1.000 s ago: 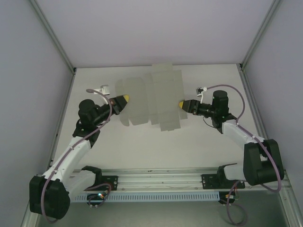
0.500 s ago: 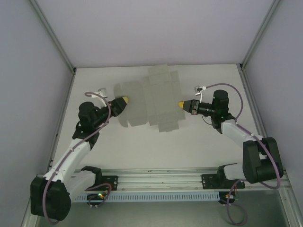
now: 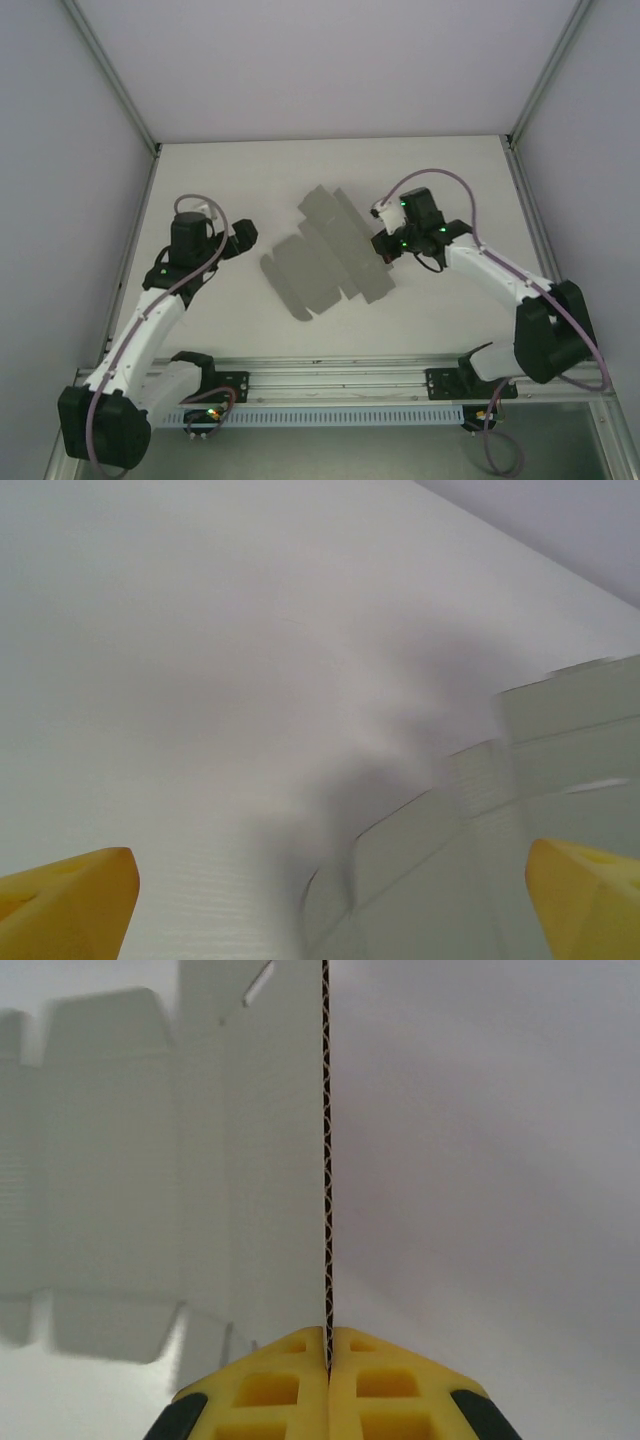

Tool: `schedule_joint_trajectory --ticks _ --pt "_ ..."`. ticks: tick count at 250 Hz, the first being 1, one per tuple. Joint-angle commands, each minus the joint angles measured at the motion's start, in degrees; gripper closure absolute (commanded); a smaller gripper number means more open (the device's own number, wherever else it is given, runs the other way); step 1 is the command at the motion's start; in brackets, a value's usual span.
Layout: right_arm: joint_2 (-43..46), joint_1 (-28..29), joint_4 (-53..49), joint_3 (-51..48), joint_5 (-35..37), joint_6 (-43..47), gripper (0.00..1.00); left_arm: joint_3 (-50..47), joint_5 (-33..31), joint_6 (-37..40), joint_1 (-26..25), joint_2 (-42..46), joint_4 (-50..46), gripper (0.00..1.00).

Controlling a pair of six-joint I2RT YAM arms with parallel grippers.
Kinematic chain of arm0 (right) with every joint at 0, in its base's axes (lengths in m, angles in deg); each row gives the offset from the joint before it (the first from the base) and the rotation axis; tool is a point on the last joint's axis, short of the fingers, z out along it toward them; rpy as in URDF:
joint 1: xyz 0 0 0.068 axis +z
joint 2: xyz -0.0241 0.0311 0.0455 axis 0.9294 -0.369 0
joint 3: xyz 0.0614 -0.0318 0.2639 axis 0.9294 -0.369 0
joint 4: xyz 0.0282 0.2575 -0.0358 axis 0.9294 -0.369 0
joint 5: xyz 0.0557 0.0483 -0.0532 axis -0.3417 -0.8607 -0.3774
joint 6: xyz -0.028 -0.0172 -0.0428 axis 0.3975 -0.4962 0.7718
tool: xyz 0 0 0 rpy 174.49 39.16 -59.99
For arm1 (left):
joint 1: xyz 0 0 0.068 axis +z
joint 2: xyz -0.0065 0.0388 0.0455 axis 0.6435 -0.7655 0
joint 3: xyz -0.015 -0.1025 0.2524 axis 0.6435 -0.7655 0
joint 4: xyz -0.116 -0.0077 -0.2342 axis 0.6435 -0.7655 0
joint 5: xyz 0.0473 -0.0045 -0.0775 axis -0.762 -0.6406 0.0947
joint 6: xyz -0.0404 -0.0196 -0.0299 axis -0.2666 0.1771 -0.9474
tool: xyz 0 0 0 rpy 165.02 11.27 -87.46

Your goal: Assemble paper box

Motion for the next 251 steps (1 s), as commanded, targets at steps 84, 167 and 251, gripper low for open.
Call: schedule_joint_trajectory --ticks 84,167,251 --pt "-4.3 13.8 29.3 -8.7 29.8 24.3 1.00 14.7 19.0 0.2 -7.2 -21.5 13.0 0.00" --pt "-3.9 14.5 31.5 -10.5 27.7 24.1 1.00 21.3 28.4 -3.9 -8.6 -34.5 16.1 0.00" --pt "-1.4 14.5 31.4 -11.8 20.2 25.2 1.00 22.8 27.9 -2.3 -8.7 -39.4 15.4 0.09"
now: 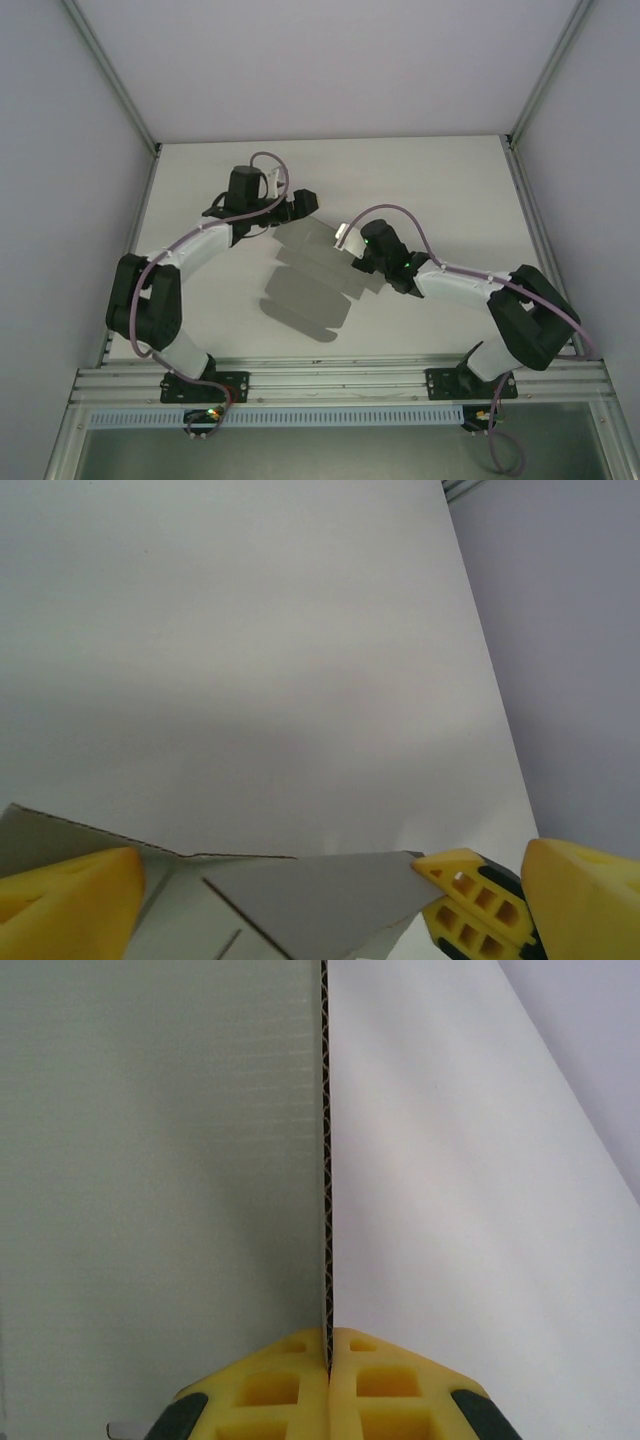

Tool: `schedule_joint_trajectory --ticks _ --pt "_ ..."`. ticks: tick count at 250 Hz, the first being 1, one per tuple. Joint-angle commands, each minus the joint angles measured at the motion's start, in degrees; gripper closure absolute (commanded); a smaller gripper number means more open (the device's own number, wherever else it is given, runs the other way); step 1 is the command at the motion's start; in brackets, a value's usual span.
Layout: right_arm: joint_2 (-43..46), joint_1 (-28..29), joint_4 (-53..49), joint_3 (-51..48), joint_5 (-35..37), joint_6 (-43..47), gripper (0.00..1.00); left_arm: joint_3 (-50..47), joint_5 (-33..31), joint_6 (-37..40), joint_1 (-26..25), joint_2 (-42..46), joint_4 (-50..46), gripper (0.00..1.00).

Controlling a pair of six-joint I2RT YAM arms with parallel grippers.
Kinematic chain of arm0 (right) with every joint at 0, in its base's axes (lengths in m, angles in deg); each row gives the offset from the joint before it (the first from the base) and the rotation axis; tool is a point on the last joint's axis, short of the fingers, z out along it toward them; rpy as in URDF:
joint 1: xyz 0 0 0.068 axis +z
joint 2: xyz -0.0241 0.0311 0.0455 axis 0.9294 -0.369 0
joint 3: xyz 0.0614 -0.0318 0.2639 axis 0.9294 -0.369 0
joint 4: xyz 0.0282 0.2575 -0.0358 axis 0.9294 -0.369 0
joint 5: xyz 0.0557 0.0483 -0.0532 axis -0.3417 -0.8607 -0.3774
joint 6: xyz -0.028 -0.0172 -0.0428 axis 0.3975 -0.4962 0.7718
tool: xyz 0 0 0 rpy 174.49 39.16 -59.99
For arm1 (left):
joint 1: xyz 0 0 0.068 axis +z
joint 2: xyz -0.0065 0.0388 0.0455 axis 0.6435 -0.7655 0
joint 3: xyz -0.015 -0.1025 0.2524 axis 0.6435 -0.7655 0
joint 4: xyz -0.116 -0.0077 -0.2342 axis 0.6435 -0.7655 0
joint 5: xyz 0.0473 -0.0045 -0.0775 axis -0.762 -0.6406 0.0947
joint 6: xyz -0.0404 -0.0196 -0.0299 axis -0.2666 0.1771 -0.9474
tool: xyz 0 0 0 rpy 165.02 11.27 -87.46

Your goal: Assemble paper box

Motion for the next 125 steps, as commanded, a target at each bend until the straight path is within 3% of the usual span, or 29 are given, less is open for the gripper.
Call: schedule_joint_trajectory --ticks 1,86,125 --pt "2.0 0.4 0.9 0.2 -4.4 1.3 1.00 2.5 1.4 0.9 -0.1 -2.3 -0.3 0.09" --pt "1.3 0.4 1.4 0.5 0.4 -0.1 1.00 2.3 2.1 3.6 0.0 -1.8 -2.3 0.50" --pt "1.7 0.1 4.2 0.4 2.2 -2.4 1.00 1.2 -2.3 5.0 -2.7 0.2 -6.1 0.66"
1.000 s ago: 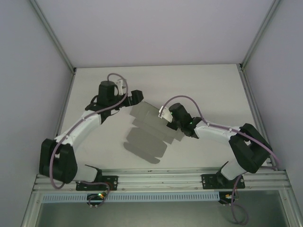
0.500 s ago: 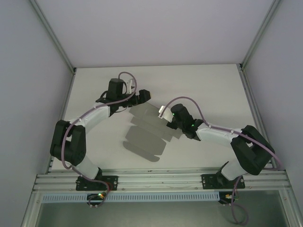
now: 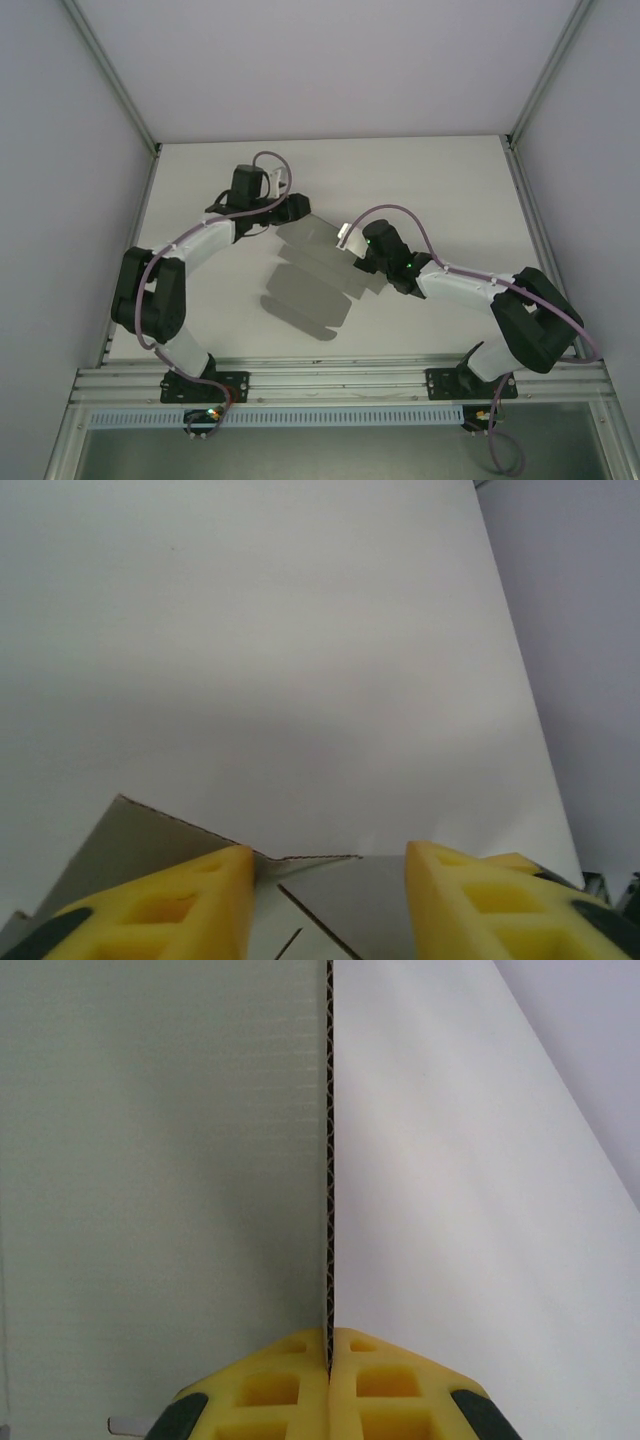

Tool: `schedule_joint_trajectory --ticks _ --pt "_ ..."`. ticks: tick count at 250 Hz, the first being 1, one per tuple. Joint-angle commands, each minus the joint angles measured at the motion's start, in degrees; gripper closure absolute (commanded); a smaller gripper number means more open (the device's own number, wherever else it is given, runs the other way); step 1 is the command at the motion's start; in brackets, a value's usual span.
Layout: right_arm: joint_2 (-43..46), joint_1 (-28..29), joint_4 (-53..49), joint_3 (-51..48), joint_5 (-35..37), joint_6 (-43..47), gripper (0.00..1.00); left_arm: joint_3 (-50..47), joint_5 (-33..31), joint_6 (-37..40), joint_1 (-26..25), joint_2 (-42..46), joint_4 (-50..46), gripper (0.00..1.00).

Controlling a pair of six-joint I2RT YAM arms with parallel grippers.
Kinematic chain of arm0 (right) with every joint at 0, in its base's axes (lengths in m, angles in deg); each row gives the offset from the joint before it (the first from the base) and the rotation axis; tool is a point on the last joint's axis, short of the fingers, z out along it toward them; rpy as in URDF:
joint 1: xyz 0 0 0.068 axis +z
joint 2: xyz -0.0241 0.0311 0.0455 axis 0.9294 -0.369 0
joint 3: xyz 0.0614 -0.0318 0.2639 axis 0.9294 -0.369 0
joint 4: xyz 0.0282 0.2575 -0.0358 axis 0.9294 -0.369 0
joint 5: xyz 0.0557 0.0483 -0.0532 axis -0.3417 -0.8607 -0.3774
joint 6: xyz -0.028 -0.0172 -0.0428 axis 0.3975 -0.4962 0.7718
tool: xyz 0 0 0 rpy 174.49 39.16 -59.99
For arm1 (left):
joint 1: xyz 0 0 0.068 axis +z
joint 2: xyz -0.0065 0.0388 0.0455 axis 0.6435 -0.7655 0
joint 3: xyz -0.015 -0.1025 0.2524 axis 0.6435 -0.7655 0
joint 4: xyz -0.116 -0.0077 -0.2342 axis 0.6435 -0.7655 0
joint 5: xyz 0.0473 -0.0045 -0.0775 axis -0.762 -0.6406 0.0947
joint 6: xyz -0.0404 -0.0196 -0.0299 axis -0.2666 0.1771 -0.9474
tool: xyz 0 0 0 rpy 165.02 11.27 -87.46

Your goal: Assemble paper box

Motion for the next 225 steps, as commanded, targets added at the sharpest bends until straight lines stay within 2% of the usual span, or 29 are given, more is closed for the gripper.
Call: schedule_joint_trajectory --ticks 1,41,74,121,191,225 --pt "1.1 0.3 4.7 0.7 0.3 -1.9 1.00 -0.5 -0.7 1.7 -2.4 2.5 -4.2 0.67" --pt "0.4 0.3 3.1 2.8 0.6 -3.8 1.00 -0.1 -2.4 4.1 -5.2 3.8 -7.3 0.77" --pt "0.1 0.3 3.9 3.3 0.6 -5.6 1.00 -0.1 -4.3 5.3 -7.8 5.0 -9.3 0.78" --pt "0.5 0.4 4.2 3.4 -3.5 -7.1 1.00 0.3 -5.6 5.4 -9.7 4.1 -8.4 0.78" --pt "2.9 0.9 4.7 0.3 -12.8 -5.9 1.00 -2.7 -6.3 0.2 -9.7 3.1 6.5 0.78" --pt "3.4 0.9 5.3 -1.0 -13.2 -5.6 1.00 -5.0 -6.0 -0.6 -9.7 4.0 11.8 0.70"
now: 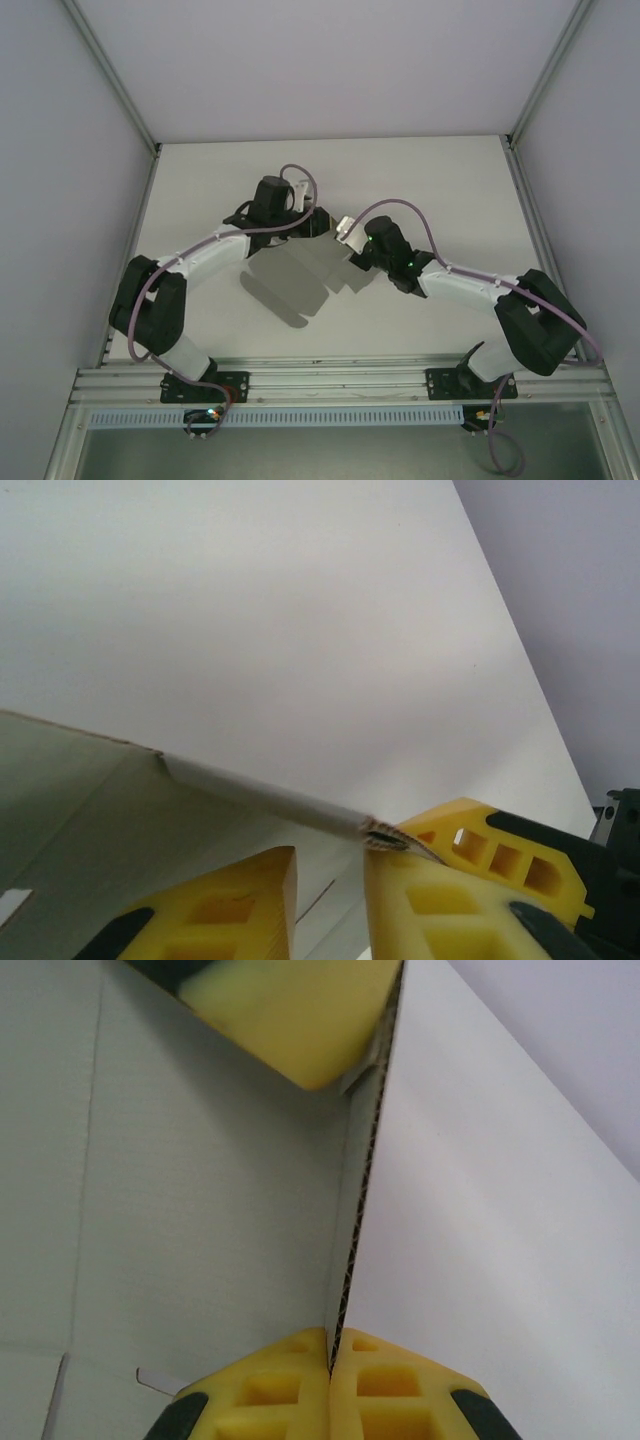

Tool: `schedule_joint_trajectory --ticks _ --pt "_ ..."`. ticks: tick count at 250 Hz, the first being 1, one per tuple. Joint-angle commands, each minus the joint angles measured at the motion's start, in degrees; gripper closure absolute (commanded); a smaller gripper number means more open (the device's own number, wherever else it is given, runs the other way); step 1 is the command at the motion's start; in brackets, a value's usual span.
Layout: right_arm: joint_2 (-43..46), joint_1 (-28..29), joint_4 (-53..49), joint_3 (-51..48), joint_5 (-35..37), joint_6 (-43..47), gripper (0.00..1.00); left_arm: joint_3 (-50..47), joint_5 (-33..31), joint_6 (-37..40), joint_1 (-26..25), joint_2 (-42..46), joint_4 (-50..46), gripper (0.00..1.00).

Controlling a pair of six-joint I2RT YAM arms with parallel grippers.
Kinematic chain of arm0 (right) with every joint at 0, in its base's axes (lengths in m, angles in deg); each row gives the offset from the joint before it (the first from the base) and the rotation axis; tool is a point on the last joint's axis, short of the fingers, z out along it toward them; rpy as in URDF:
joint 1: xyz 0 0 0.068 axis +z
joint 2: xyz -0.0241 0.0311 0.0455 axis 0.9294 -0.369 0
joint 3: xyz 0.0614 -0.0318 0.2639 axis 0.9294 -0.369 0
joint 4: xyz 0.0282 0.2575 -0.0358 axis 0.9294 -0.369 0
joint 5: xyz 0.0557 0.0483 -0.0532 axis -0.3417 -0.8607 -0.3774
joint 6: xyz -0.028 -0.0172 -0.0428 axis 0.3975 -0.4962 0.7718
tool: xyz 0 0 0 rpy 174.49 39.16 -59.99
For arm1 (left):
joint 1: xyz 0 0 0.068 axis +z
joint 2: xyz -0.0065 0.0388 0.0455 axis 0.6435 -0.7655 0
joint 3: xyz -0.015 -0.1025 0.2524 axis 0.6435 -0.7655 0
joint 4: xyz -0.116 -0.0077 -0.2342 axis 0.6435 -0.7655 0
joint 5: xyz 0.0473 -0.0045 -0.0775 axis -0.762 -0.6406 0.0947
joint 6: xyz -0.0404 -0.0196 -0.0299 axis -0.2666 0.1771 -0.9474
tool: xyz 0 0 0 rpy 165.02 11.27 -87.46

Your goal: Assemble paper box

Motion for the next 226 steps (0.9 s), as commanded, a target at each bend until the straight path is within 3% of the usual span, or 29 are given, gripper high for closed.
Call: schedule_joint_trajectory --ticks 1,44,71,85,108,127,155,173,197,226 --pt "2.2 1.1 2.2 -1.3 -6.3 0.4 1.00 -1.8 -1.3 -2.1 0.0 0.8 9.3 0.70" --pt "1.5 -0.2 -0.9 0.2 -1.1 -1.8 1.00 -5.2 -5.6 1.7 0.5 7.5 2.1 0.56" --pt "1.7 -1.3 -2.4 0.2 -0.2 -2.6 1.00 -9.2 -11.1 4.3 1.5 15.5 -5.0 0.41" --pt "1.9 -1.8 -3.1 0.0 -0.4 -3.3 1.00 -11.3 -13.3 4.6 2.8 19.7 -8.6 0.26" --pt "2.2 -2.5 -4.5 -0.1 -1.0 -3.9 1.00 -15.7 -14.7 4.2 6.4 25.8 -12.2 0.15" --pt "2.4 -2.7 -4.8 -0.3 -1.6 -3.9 1.00 -19.6 -13.3 3.4 10.1 29.0 -12.5 0.12" --pt "2.8 -3.1 -5.4 -0.2 -3.7 -4.5 1.00 -23.6 -7.1 2.4 16.4 29.6 -8.4 0.16" --pt "3.0 -3.1 -5.7 -0.2 -5.3 -4.8 1.00 -24.3 -4.1 1.8 19.0 27.7 -4.8 0.25" --pt "3.0 -3.3 -6.3 0.3 -6.6 -5.4 1.00 -23.7 -2.3 3.8 19.8 24.1 -1.2 0.38" --pt "2.6 -3.5 -7.4 1.3 -7.0 -5.9 1.00 -24.1 2.5 5.0 19.8 20.2 6.0 0.46"
